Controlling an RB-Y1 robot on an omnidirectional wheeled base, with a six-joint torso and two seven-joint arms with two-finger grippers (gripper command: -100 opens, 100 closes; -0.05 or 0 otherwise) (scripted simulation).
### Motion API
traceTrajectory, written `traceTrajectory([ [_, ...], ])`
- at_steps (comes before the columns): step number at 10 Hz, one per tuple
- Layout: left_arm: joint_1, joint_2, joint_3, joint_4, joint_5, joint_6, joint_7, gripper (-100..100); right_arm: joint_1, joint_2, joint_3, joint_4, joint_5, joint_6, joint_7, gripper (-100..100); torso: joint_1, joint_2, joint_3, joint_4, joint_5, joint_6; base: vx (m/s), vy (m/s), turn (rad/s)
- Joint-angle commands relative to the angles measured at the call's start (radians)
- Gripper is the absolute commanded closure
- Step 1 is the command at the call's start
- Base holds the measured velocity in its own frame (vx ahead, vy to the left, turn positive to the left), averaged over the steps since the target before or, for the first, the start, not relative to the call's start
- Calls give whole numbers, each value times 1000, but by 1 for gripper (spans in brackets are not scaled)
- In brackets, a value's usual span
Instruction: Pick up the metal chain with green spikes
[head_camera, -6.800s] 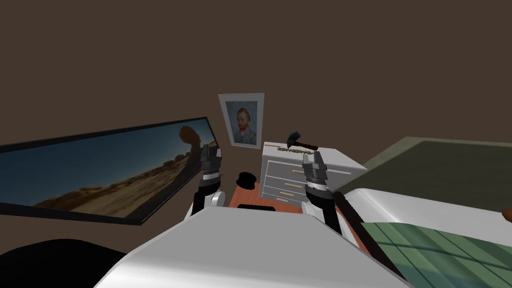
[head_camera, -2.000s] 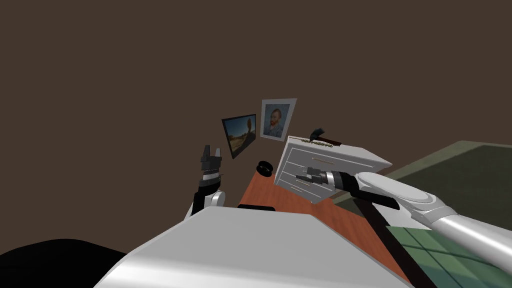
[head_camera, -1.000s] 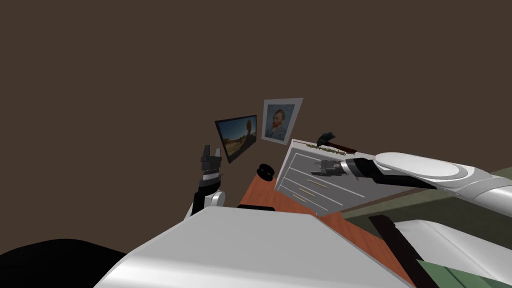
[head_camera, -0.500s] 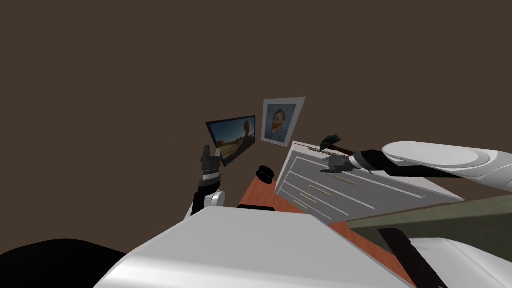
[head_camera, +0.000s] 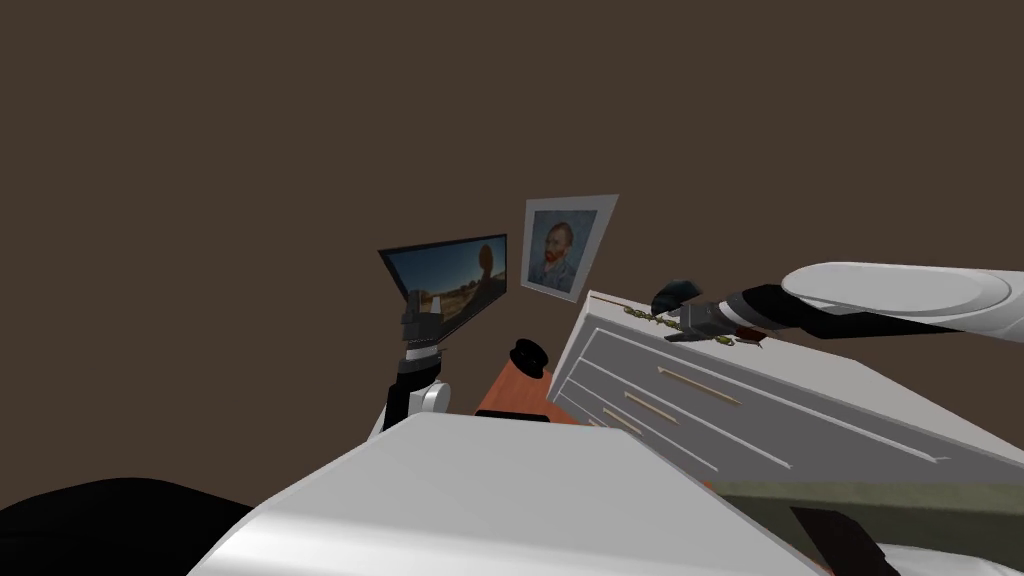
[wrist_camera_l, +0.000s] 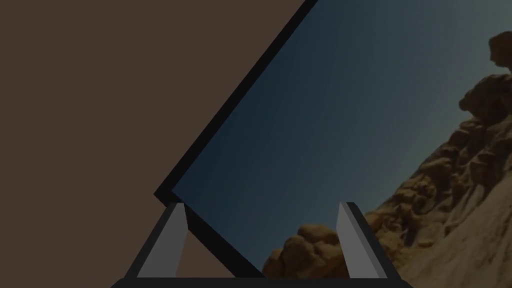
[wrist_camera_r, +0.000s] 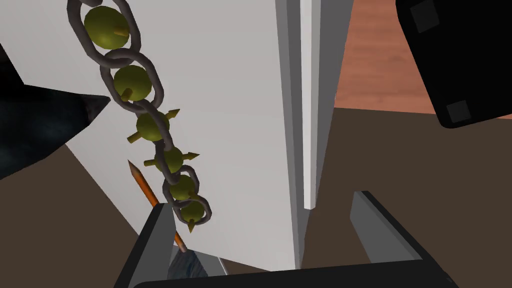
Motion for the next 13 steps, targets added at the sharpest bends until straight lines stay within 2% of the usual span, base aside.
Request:
traceTrajectory([
  [1,0,0,0,0,0,0,0,0,50,-34,-50,17,-4,-15,0,-100,0,0,0,0,0,0,124,-123,28],
  [2,0,0,0,0,0,0,0,0,24,-27,-50,17,14,-15,0,-100,1,4,2,1,0,0,33,-45,-2],
  [5,0,0,0,0,0,0,0,0,56,-34,-50,17,-4,-15,0,-100,12,15,9,4,3,1,-20,13,-4],
  [6,0,0,0,0,0,0,0,0,64,-53,-44,28,15,-26,-9,-100,12,15,9,4,2,1,46,-27,41],
  [7,0,0,0,0,0,0,0,0,166,-53,-107,28,-1,-26,-9,-100,9,12,7,3,2,0,74,-59,30],
  [8,0,0,0,0,0,0,0,0,165,-53,-96,28,15,-26,-9,-100,7,10,6,3,2,0,49,-42,3],
  [10,0,0,0,0,0,0,0,0,150,-53,-52,28,15,-26,-9,-100,9,13,7,3,2,1,8,-6,-2],
  [12,0,0,0,0,0,0,0,0,73,-66,-36,35,31,-36,-16,-100,11,15,9,4,2,1,17,-11,14],
  [13,0,0,0,0,0,0,0,0,74,-66,-45,35,31,-36,-16,-100,9,12,8,3,2,0,62,-43,31],
])
